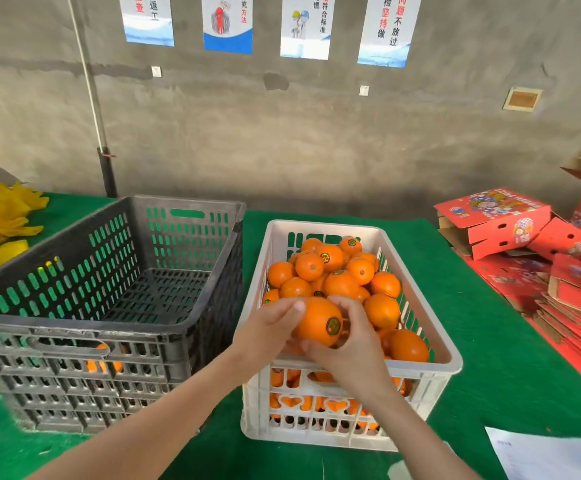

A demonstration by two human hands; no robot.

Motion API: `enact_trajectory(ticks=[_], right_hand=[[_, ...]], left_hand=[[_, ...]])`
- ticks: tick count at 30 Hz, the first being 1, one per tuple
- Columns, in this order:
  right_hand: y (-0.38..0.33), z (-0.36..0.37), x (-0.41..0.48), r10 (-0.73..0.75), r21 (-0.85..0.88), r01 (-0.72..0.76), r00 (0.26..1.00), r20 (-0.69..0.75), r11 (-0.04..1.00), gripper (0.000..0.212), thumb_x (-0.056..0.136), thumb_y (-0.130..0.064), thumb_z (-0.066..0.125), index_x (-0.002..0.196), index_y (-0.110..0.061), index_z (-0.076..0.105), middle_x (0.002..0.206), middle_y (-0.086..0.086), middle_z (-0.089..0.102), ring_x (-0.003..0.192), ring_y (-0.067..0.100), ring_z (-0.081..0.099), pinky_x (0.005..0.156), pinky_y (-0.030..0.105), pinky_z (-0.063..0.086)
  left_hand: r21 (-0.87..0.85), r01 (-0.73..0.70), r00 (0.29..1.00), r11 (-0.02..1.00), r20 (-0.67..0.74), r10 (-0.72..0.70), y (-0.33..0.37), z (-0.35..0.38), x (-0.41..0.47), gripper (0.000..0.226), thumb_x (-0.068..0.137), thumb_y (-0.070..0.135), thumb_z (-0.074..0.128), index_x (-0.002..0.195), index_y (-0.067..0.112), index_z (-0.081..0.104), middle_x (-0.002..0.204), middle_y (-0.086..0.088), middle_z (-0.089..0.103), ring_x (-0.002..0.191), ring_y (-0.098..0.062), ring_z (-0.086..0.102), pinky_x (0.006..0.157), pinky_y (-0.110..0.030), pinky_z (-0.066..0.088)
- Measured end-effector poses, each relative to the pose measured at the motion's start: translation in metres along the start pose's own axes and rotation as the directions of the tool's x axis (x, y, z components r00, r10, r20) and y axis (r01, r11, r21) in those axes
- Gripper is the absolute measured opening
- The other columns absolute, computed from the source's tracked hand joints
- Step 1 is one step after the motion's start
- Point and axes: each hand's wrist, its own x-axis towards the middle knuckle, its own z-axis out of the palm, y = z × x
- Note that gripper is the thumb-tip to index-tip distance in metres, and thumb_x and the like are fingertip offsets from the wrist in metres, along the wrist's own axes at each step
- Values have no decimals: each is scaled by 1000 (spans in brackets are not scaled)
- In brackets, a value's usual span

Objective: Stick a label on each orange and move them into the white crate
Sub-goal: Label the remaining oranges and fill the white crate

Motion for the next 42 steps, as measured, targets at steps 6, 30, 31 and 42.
enact_trajectory(ticks=[6,30,31,42], right_hand=[[41,-32,62,84,-407,-131,988,-131,904,71,73,-10,76,134,-16,38,124,9,47,111,25,48,81,30,41],[113,75,-93,528,-751,240,583,618,614,51,81,-49,64,107,-6,55,119,9,45,113,28,44,93,38,42],[115,76,-92,522,-752,232,595,611,617,46,80,-47,66,102,-8,55,114,8,45,110,27,46,90,37,43],[89,60,-80,185,-268,-50,843,506,962,28,81,-14,72,65,-21,50,71,-4,53,70,13,50,65,22,37]], left_hand=[[714,97,983,693,-180,47,-40,1,43,24,94,31,54,116,23,57,102,4,60,89,-9,51,77,-22,40],[725,-273,816,632,-173,551,-67,-13,-62,31,84,-3,62,115,-2,59,120,-15,52,114,-22,48,101,-30,39],[744,-267,810,612,-171,561,-77,-15,-71,33,82,-5,62,115,-2,59,121,-16,52,117,-25,48,104,-33,39],[455,443,848,773,69,-526,-138,-8,-88,24,75,28,77,97,24,68,96,8,71,94,-13,68,75,-21,52]])
